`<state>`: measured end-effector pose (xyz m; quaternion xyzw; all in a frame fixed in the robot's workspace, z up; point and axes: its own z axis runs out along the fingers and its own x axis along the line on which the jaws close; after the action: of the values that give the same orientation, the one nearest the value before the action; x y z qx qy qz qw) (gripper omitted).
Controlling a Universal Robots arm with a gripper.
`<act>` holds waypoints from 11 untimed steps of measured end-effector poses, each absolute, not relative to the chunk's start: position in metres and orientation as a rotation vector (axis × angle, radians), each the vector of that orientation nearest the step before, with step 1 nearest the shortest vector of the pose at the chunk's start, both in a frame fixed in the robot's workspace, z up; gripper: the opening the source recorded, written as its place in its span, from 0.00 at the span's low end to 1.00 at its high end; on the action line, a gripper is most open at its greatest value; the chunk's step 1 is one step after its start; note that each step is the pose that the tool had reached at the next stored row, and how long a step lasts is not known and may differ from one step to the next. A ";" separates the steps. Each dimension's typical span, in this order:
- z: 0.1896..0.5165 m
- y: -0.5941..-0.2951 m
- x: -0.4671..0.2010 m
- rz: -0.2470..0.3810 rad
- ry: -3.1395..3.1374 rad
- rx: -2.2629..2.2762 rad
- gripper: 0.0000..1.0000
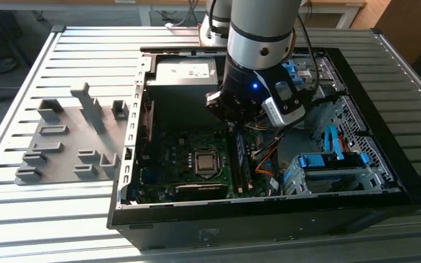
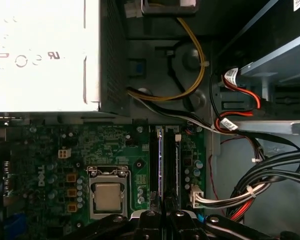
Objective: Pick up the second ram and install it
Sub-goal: 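Insert the second ram into the second slot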
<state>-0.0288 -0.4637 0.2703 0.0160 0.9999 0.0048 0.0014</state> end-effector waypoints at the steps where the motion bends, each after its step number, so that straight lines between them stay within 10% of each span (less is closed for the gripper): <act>1: 0.269 -0.464 -0.029 0.015 3.138 0.050 0.14; 11: 0.251 -0.465 -0.029 0.015 3.138 0.050 0.14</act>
<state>-0.0287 -0.4649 0.2510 0.0160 0.9999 0.0048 0.0014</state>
